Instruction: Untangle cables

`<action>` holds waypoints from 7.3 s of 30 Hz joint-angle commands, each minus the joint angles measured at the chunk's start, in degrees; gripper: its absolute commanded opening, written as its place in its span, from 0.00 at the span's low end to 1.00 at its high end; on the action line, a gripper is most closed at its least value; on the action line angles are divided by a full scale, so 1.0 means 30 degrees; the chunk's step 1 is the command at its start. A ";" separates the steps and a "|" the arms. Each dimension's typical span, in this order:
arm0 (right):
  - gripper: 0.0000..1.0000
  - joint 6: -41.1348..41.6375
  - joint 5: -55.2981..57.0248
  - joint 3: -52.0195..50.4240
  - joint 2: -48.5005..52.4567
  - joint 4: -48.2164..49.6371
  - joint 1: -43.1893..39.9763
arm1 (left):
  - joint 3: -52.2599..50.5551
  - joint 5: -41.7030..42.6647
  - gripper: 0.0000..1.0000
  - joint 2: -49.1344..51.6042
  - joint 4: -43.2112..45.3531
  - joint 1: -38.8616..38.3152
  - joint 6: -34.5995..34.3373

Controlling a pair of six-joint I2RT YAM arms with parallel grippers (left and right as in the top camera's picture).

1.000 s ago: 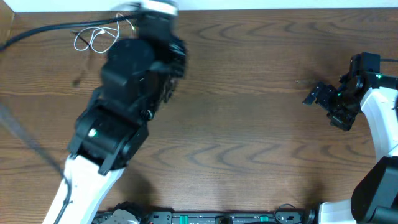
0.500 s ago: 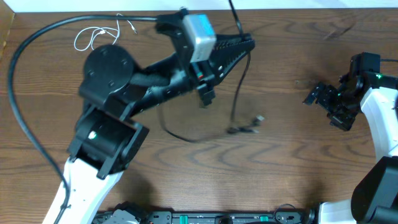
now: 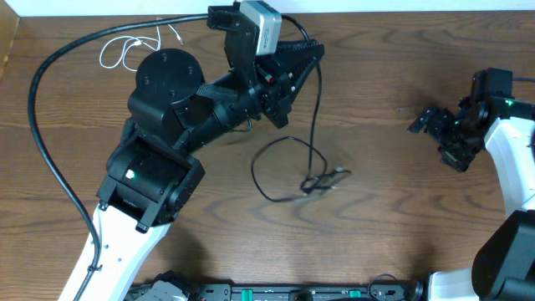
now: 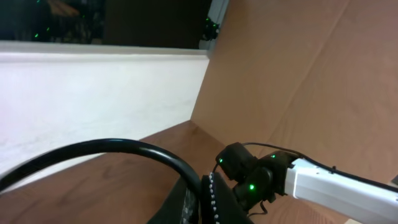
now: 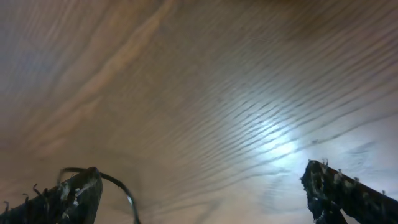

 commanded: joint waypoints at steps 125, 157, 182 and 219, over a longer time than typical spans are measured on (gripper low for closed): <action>0.01 1.2531 0.1858 -0.0641 -0.0036 0.1217 1.1555 | 0.0248 -0.6972 0.08 -0.1268 0.1217 0.0131 -0.3293; 0.90 -0.3512 -0.4874 -0.2004 -0.0036 0.8429 1.3449 | 0.0248 -0.6819 0.08 -0.3031 -0.0342 0.2586 -0.4721; 0.68 -1.4637 -1.0149 -0.2018 -0.2259 0.6390 1.3304 | 0.0248 -0.6819 0.07 -0.3016 -0.1129 0.2586 -0.4728; 0.01 -0.9049 -0.4677 -0.2164 -0.1413 0.6047 1.2764 | 0.0248 -1.0010 0.07 -0.3045 -0.2783 0.2594 -0.4721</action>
